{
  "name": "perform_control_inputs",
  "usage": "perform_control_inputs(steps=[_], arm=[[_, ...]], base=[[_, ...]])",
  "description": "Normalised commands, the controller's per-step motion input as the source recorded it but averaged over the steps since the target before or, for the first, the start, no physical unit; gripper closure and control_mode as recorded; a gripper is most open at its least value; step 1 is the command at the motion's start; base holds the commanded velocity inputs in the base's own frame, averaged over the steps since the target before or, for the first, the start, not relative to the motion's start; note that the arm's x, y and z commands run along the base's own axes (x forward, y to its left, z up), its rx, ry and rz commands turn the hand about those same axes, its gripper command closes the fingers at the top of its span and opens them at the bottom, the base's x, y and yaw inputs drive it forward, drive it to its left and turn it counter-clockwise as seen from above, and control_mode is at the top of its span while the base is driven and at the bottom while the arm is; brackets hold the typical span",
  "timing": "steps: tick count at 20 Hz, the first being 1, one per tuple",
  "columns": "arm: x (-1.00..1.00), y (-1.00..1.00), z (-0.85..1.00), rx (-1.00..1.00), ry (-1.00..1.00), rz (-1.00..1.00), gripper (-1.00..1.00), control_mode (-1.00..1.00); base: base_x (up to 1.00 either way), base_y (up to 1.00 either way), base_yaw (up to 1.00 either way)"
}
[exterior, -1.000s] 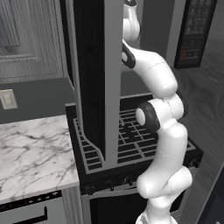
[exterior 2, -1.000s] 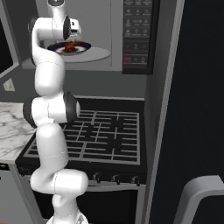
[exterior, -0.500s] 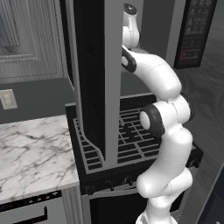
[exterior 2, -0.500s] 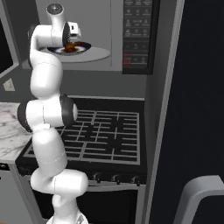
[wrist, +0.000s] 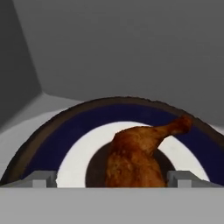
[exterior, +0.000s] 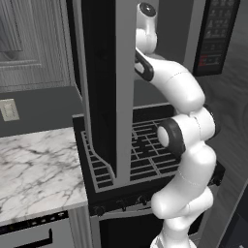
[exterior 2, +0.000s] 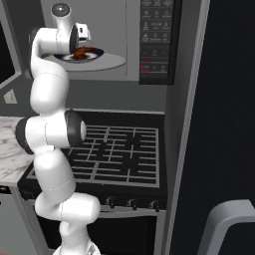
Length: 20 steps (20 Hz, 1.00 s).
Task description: Transport the chicken drumstick from the fridge to the microwave and turn on the microwave.
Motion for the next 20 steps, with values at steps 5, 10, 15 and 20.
perform_control_inputs(steps=[5, 10, 15, 20], arm=[[-0.37, -0.04, 0.20, 0.06, 0.00, 0.00, -1.00, -1.00], [-0.49, -0.02, 0.09, 0.02, -0.01, 0.00, -1.00, -1.00], [-0.54, 0.00, 0.00, 0.00, -0.07, 0.00, -1.00, -1.00], [-0.56, -0.02, 0.00, 0.00, -0.08, 0.00, -1.00, -1.00]], base=[[0.00, 0.00, 0.00], [0.00, 0.00, 0.00], [0.00, 0.00, 0.00], [0.00, 0.00, 0.00]])
